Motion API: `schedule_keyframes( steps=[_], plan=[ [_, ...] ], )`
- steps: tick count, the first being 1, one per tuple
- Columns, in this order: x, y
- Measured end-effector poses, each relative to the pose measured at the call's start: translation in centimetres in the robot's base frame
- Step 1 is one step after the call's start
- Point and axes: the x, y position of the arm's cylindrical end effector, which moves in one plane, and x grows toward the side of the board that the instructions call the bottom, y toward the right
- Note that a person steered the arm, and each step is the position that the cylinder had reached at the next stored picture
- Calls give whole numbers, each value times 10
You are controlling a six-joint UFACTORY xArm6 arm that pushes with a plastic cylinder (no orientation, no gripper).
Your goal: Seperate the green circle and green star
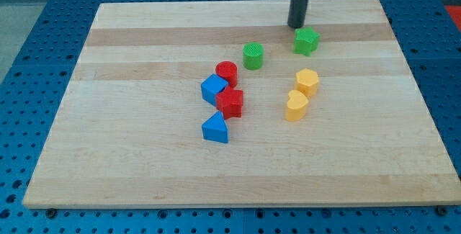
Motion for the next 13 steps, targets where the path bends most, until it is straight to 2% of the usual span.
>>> schedule_keyframes(
  steps=[1,2,3,4,5,6,11,12,13],
  plan=[
    [14,-35],
    [8,-54],
    [-32,-24],
    [-19,57],
    [20,97],
    [36,97],
    [54,-54],
    [60,-74],
    [51,-49]
  ],
)
